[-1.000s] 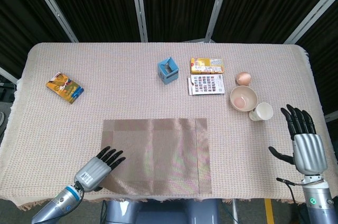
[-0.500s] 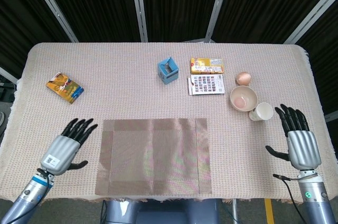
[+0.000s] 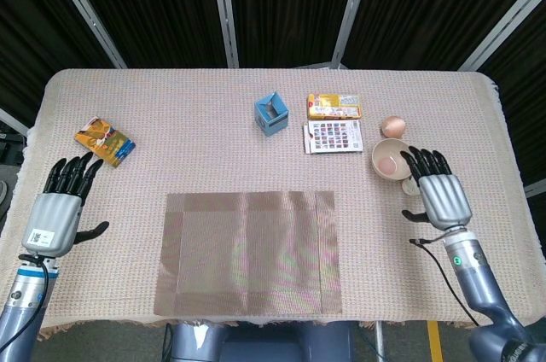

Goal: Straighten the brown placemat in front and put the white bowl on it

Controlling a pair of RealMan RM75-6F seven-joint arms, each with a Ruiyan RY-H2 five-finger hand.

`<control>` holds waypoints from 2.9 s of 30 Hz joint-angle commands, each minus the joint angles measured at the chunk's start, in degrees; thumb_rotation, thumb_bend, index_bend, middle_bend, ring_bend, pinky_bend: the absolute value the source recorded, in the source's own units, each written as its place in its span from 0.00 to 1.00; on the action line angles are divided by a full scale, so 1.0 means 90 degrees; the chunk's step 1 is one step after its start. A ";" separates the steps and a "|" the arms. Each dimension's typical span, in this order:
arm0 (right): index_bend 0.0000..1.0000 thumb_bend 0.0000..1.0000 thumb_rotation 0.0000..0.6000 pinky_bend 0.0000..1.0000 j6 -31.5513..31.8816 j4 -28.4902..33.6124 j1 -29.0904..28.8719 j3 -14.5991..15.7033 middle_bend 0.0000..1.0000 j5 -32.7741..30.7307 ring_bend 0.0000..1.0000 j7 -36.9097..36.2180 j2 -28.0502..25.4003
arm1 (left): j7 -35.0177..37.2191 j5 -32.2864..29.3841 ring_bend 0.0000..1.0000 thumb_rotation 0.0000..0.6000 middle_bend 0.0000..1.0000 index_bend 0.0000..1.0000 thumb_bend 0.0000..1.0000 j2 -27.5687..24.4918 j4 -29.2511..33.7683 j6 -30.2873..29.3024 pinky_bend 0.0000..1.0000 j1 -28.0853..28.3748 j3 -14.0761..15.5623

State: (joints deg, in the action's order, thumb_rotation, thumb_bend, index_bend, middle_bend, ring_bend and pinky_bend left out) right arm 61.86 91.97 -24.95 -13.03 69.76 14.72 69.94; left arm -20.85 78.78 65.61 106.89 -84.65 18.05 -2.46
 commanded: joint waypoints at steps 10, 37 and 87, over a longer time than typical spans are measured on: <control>0.05 0.00 1.00 0.00 -0.0817 -0.1203 -0.0885 -0.0114 0.00 -0.1193 0.00 0.0926 0.1081 | 0.0364 -0.0295 0.00 1.00 0.00 0.00 0.00 -0.0029 -0.0370 0.0272 0.00 -0.0016 -0.0214; 0.61 0.31 1.00 0.00 -0.1208 -0.4102 -0.1398 0.0184 0.00 -0.1404 0.00 0.0848 0.2673 | 0.0549 -0.0181 0.00 1.00 0.00 0.00 0.00 -0.0047 -0.0352 0.0526 0.00 -0.0107 -0.0237; 0.75 0.32 1.00 0.00 -0.0425 -0.1376 -0.2723 0.1211 0.01 0.3734 0.00 0.0670 0.2477 | 0.0878 -0.0009 0.00 1.00 0.00 0.00 0.00 -0.0216 -0.0322 0.0769 0.00 -0.0201 -0.0238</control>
State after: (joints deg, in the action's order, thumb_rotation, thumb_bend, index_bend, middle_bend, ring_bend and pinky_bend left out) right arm 58.44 80.72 -48.51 -2.16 102.44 21.19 90.80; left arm -12.95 78.88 63.64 104.12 -77.85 16.25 -4.56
